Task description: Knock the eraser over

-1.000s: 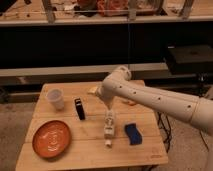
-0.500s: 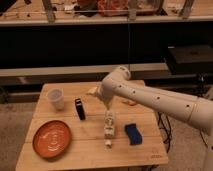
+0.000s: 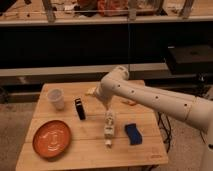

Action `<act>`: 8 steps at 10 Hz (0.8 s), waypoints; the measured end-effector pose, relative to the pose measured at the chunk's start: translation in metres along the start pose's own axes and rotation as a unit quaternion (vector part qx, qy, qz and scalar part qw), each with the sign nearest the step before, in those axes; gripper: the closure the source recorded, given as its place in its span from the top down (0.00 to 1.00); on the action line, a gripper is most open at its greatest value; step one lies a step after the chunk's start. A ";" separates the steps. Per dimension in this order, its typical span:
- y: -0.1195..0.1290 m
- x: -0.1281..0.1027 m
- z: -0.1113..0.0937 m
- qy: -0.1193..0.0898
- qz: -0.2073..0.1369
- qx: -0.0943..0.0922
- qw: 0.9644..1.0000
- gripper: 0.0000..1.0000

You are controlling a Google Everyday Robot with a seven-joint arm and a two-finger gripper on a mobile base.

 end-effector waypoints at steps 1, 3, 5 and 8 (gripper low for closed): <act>0.000 0.000 0.000 -0.001 -0.001 0.000 1.000 0.80; -0.002 -0.002 0.002 -0.004 -0.003 -0.001 1.000 0.80; -0.004 -0.004 0.004 -0.008 -0.006 -0.001 1.000 0.80; -0.009 -0.008 0.008 -0.012 -0.011 -0.002 1.000 0.80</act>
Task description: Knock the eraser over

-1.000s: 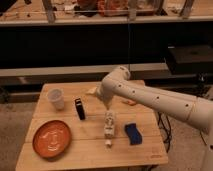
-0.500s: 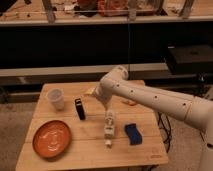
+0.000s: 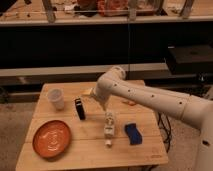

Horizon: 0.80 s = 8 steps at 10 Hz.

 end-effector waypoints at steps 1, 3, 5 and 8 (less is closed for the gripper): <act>0.000 0.000 0.000 -0.001 0.000 0.000 1.000 0.80; -0.002 -0.002 0.002 -0.001 -0.002 0.000 1.000 0.80; -0.008 -0.007 0.006 -0.004 -0.006 0.000 1.000 0.77; -0.010 -0.008 0.009 -0.005 -0.009 -0.001 1.000 0.75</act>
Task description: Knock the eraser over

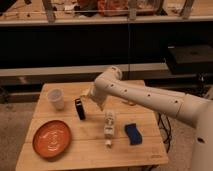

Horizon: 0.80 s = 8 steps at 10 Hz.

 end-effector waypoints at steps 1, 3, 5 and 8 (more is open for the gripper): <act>-0.001 -0.001 0.001 -0.001 0.000 0.000 1.000 0.67; -0.004 -0.004 0.003 -0.002 -0.002 0.000 1.000 0.47; -0.008 -0.006 0.005 -0.003 -0.005 0.000 1.000 0.26; -0.010 -0.009 0.007 -0.004 -0.008 0.001 1.000 0.06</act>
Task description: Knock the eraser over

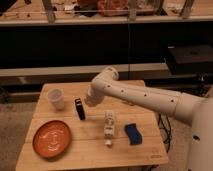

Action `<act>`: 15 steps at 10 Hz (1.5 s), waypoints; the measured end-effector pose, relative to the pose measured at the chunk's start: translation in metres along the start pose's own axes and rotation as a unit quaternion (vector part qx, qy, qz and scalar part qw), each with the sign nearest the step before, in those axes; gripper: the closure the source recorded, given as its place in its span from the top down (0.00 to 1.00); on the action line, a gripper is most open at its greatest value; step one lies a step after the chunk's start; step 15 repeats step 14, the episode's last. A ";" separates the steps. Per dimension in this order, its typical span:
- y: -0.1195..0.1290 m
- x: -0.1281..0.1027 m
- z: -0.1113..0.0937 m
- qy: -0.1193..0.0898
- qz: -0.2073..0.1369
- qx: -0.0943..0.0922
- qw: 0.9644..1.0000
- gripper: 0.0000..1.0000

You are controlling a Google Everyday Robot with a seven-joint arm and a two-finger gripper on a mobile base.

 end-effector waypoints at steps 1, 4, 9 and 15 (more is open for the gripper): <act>-0.001 -0.001 0.001 -0.002 -0.002 0.001 1.000 0.00; -0.004 -0.002 0.002 -0.005 -0.003 0.003 1.000 0.00; -0.006 -0.004 0.005 -0.009 -0.008 0.005 1.000 0.00; -0.011 -0.006 0.007 -0.014 -0.013 0.008 1.000 0.00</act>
